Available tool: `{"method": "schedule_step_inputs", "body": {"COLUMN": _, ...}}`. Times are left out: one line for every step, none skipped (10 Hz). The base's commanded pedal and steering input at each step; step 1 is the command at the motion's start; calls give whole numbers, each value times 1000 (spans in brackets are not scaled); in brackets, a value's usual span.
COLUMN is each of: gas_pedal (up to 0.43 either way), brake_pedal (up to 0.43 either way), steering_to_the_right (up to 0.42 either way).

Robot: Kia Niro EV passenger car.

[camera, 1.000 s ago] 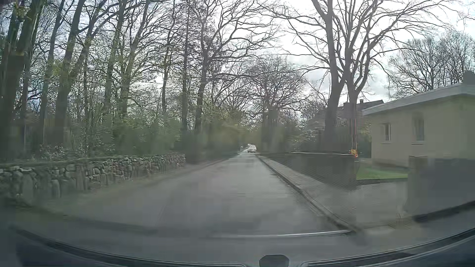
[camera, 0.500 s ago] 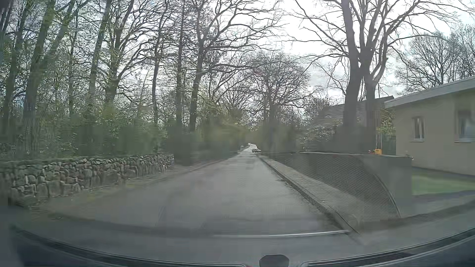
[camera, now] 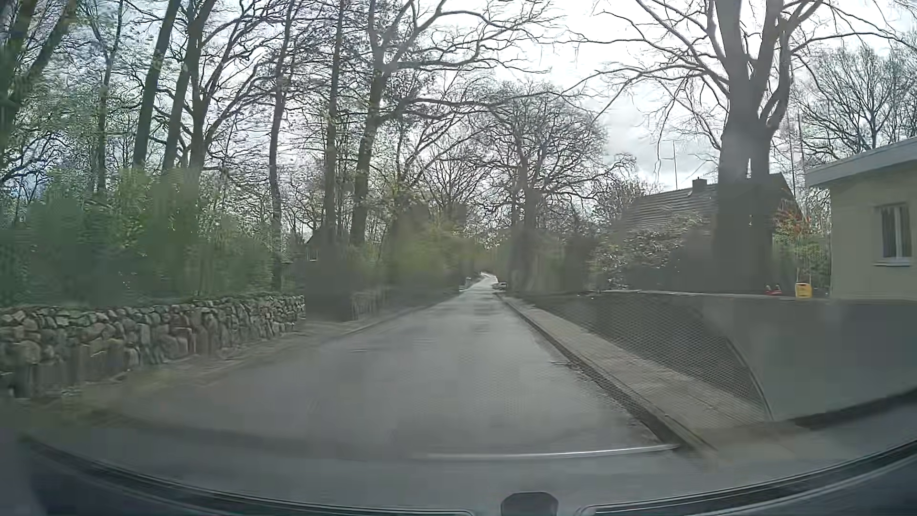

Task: Follow the waypoints while adhering to traffic rules and regulations

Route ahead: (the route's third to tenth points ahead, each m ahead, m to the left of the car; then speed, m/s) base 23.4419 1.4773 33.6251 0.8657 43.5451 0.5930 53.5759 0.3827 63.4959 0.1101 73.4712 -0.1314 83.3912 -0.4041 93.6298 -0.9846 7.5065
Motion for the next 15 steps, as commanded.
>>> {"method": "schedule_step_inputs", "body": {"gas_pedal": 110, "brake_pedal": 0, "steering_to_the_right": -3}}
{"method": "schedule_step_inputs", "body": {"gas_pedal": 118, "brake_pedal": 0, "steering_to_the_right": -3}}
{"method": "schedule_step_inputs", "body": {"gas_pedal": 130, "brake_pedal": 0, "steering_to_the_right": -4}}
{"method": "schedule_step_inputs", "body": {"gas_pedal": 130, "brake_pedal": 0, "steering_to_the_right": -3}}
{"method": "schedule_step_inputs", "body": {"gas_pedal": 130, "brake_pedal": 0, "steering_to_the_right": -4}}
{"method": "schedule_step_inputs", "body": {"gas_pedal": 130, "brake_pedal": 0, "steering_to_the_right": -3}}
{"method": "schedule_step_inputs", "body": {"gas_pedal": 138, "brake_pedal": 0, "steering_to_the_right": -3}}
{"method": "schedule_step_inputs", "body": {"gas_pedal": 150, "brake_pedal": 0, "steering_to_the_right": -3}}
{"method": "schedule_step_inputs", "body": {"gas_pedal": 169, "brake_pedal": 0, "steering_to_the_right": -3}}
{"method": "schedule_step_inputs", "body": {"gas_pedal": 169, "brake_pedal": 0, "steering_to_the_right": -3}}
{"method": "schedule_step_inputs", "body": {"gas_pedal": 169, "brake_pedal": 0, "steering_to_the_right": -3}}
{"method": "schedule_step_inputs", "body": {"gas_pedal": 169, "brake_pedal": 0, "steering_to_the_right": 0}}
{"method": "schedule_step_inputs", "body": {"gas_pedal": 169, "brake_pedal": 0, "steering_to_the_right": 1}}
{"method": "schedule_step_inputs", "body": {"gas_pedal": 169, "brake_pedal": 0, "steering_to_the_right": 0}}
{"method": "schedule_step_inputs", "body": {"gas_pedal": 157, "brake_pedal": 0, "steering_to_the_right": 1}}
